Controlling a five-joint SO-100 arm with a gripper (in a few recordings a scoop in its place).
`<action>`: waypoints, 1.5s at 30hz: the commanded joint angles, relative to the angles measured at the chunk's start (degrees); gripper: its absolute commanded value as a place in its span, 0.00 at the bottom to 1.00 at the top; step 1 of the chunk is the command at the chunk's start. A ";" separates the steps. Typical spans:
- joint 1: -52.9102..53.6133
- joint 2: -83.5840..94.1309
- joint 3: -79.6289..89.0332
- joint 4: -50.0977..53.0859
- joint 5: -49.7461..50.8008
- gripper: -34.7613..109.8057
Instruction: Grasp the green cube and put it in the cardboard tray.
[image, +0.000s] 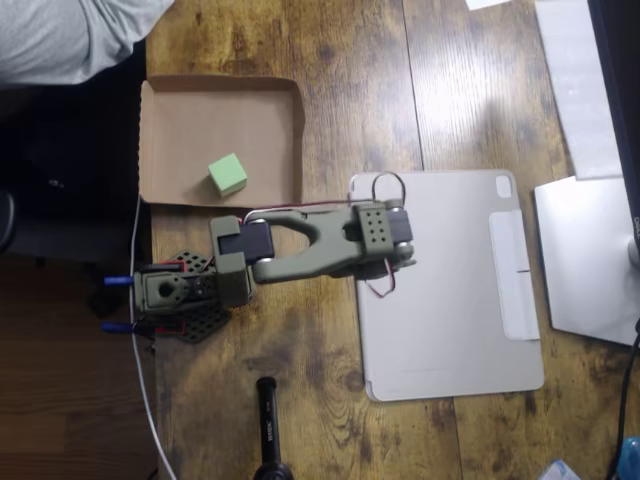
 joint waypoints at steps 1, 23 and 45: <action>-2.46 2.64 1.41 1.41 0.00 0.29; -4.66 2.29 1.67 1.23 9.49 0.24; -2.64 2.02 1.85 1.14 12.30 0.24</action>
